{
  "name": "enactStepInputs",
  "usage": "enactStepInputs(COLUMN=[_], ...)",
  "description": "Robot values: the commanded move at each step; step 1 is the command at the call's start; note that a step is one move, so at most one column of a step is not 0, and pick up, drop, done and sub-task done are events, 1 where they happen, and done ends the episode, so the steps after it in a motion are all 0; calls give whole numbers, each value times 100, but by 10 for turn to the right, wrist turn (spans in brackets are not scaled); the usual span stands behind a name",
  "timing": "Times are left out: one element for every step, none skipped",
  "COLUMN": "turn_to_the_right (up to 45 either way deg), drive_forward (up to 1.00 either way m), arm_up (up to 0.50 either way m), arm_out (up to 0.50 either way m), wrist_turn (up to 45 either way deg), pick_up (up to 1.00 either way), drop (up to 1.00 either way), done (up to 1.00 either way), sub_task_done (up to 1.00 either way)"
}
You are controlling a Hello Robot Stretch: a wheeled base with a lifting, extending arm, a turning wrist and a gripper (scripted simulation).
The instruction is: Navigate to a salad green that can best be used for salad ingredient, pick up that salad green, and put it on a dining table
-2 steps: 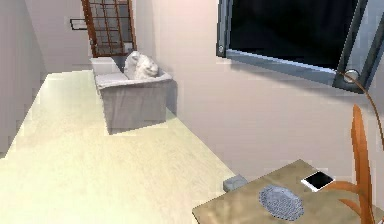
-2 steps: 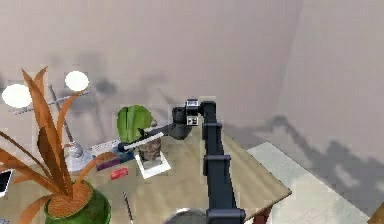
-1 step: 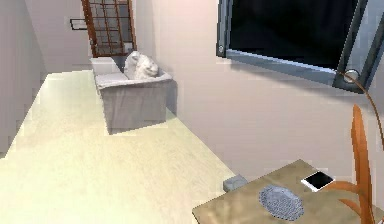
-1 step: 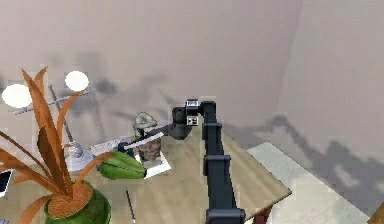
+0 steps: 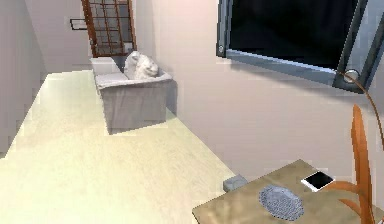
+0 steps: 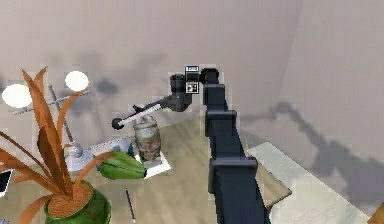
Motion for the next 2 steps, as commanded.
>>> enactStepInputs(turn_to_the_right=[0, 0], drive_forward=[0, 0], arm_up=[0, 0], arm_out=[-8, 0], wrist_turn=[0, 0], pick_up=[0, 0], drop=[0, 0], done=[0, 100], sub_task_done=[0, 0])
